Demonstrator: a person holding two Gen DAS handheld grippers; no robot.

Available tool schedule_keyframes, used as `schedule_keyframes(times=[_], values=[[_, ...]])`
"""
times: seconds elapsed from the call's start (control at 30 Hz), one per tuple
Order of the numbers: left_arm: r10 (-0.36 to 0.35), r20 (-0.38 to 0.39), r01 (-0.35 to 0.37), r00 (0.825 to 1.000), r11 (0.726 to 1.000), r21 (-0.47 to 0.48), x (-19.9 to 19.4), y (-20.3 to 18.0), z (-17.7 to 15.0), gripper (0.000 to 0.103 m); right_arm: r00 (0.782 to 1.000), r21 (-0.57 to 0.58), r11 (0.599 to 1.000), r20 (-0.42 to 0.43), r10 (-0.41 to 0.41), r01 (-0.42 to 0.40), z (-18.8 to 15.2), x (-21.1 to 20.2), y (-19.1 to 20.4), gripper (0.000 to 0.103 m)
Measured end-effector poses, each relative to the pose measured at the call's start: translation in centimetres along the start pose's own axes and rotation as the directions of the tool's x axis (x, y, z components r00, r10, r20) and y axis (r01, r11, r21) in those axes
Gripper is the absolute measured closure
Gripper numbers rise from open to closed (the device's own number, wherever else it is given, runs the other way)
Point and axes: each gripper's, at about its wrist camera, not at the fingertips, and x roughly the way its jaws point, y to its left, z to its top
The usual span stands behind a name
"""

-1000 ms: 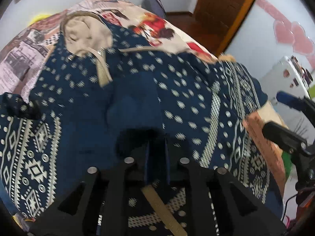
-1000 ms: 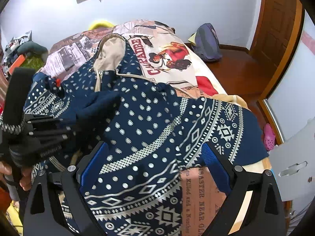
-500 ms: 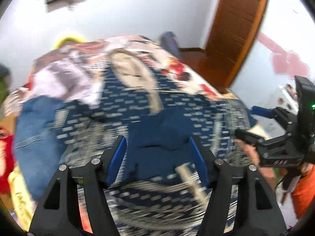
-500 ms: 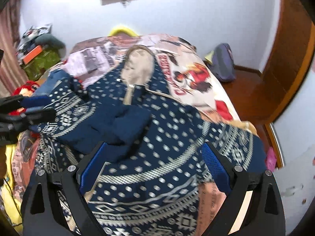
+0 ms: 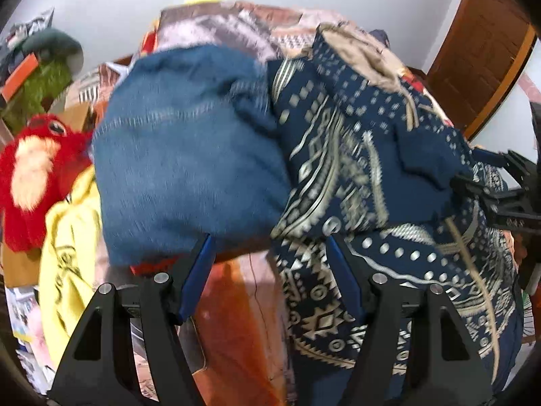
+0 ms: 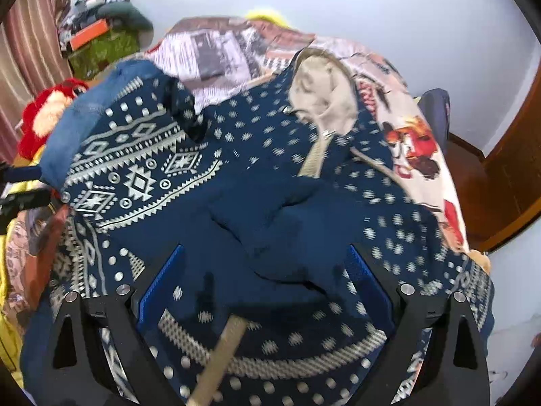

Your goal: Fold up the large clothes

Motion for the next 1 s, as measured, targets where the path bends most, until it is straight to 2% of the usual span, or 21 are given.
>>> schedule_keyframes(times=[0.07, 0.23, 0.27, 0.33, 0.4, 0.5, 0.53, 0.57, 0.63, 0.67, 0.77, 0.87, 1.0], values=[[0.004, -0.018, -0.004, 1.0, 1.0, -0.004, 1.3, 0.2, -0.4, 0.036, 1.0, -0.021, 1.0, -0.025, -0.014, 0.013, 0.4, 1.5, 0.7, 0.021], [0.014, -0.029, -0.015, 0.999, 1.0, -0.025, 3.5, 0.3, -0.3, 0.036, 0.998, -0.076, 0.997, -0.059, -0.017, 0.012, 0.8, 3.8, 2.2, 0.027], [0.023, -0.029, -0.023, 0.999, 0.999, -0.031, 3.9, 0.2, -0.2, 0.036, 0.997, -0.097, 0.995, -0.076, -0.028, 0.021, 0.8, 4.6, 2.5, 0.035], [0.026, -0.019, -0.027, 0.999, 0.999, -0.047, 4.2, 0.3, -0.1, 0.035, 0.994, -0.116, 0.993, -0.101, -0.043, 0.032, 0.8, 5.6, 2.9, 0.046], [0.029, -0.009, -0.029, 1.0, 0.998, -0.053, 4.4, 0.3, 0.0, 0.035, 0.996, -0.102, 0.994, -0.08, -0.04, 0.032, 0.9, 6.0, 2.6, 0.047], [0.034, -0.005, -0.034, 0.999, 0.998, -0.057, 4.4, 0.2, 0.0, 0.035, 0.997, -0.058, 0.998, -0.072, -0.041, 0.037, 1.4, 5.9, 1.7, 0.072], [0.035, -0.005, -0.036, 0.999, 0.998, -0.06, 4.4, 0.3, 0.1, 0.035, 0.996, -0.044, 0.998, -0.071, -0.053, 0.05, 1.5, 5.8, 1.3, 0.087], [0.037, -0.005, -0.037, 0.999, 0.997, -0.064, 4.4, 0.3, 0.1, 0.035, 0.996, -0.031, 0.998, -0.073, -0.054, 0.052, 1.6, 5.7, 0.9, 0.093], [0.036, -0.006, -0.036, 0.999, 0.997, -0.067, 4.3, 0.4, 0.0, 0.035, 0.998, 0.046, 0.999, -0.064, 0.008, -0.005, 1.8, 4.9, -0.5, 0.093], [0.037, -0.006, -0.037, 0.999, 0.997, -0.069, 4.3, 0.4, 0.0, 0.035, 0.999, 0.101, 0.994, -0.029, 0.037, -0.034, 2.1, 3.6, -1.7, 0.094], [0.046, -0.011, -0.046, 0.999, 0.996, -0.075, 4.4, 0.5, 0.0, 0.035, 0.997, 0.155, 0.987, 0.076, 0.023, -0.035, 3.3, -0.3, -3.7, 0.094], [0.067, -0.013, -0.067, 0.998, 0.994, -0.086, 4.3, 0.3, 0.1, 0.035, 0.985, 0.186, 0.982, 0.172, -0.008, -0.024, 4.5, -5.0, -6.2, 0.095], [0.094, 0.008, -0.093, 0.996, 0.989, -0.118, 3.2, 0.2, 0.3, 0.035, 0.966, 0.21, 0.977, 0.246, -0.078, 0.025, 5.3, -9.0, -9.2, 0.095]])
